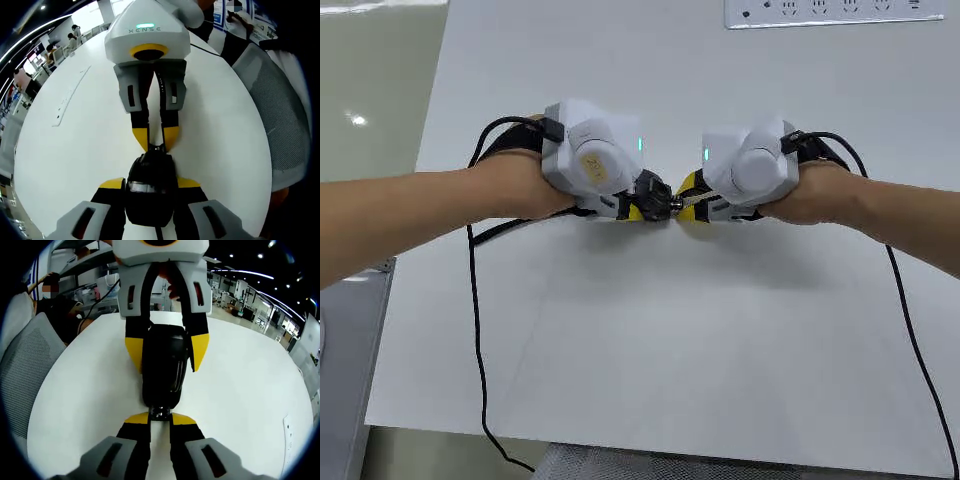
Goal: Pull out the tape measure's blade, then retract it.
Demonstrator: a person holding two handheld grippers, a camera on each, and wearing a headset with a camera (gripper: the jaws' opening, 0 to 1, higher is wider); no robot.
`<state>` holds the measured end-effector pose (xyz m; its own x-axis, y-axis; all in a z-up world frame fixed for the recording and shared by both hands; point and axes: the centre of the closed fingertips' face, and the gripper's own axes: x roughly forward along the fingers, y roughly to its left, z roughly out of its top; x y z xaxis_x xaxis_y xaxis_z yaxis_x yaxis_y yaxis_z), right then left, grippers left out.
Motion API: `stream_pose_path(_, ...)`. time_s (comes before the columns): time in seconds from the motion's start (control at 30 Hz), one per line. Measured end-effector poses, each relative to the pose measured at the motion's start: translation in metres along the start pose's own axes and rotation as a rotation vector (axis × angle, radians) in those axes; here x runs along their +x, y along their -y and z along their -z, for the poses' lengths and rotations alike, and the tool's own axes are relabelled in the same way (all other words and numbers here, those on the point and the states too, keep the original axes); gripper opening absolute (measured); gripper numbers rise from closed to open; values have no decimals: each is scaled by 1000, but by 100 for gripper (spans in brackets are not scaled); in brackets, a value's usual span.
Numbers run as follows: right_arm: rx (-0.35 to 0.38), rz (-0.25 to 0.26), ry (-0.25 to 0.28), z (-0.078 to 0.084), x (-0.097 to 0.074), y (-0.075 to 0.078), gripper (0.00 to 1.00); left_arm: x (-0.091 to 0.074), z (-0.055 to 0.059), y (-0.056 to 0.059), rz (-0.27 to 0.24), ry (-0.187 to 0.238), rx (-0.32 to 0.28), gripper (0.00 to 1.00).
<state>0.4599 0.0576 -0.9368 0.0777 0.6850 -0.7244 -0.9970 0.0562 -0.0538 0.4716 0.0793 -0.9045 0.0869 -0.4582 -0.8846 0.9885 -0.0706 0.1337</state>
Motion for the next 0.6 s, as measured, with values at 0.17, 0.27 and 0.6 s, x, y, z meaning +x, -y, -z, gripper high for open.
stream_pose_path(0.17,2,-1,7,0,-1,1,12,0,0,-1,-3,-2,-2,33)
stream_pose_path(0.27,4,0,1,0,-2,1,12,0,1,-1,-5,-4,-1,33)
stream_pose_path(0.6,8,-1,-7,3,-5,1,11,0,1,-1,-4,0,1,32)
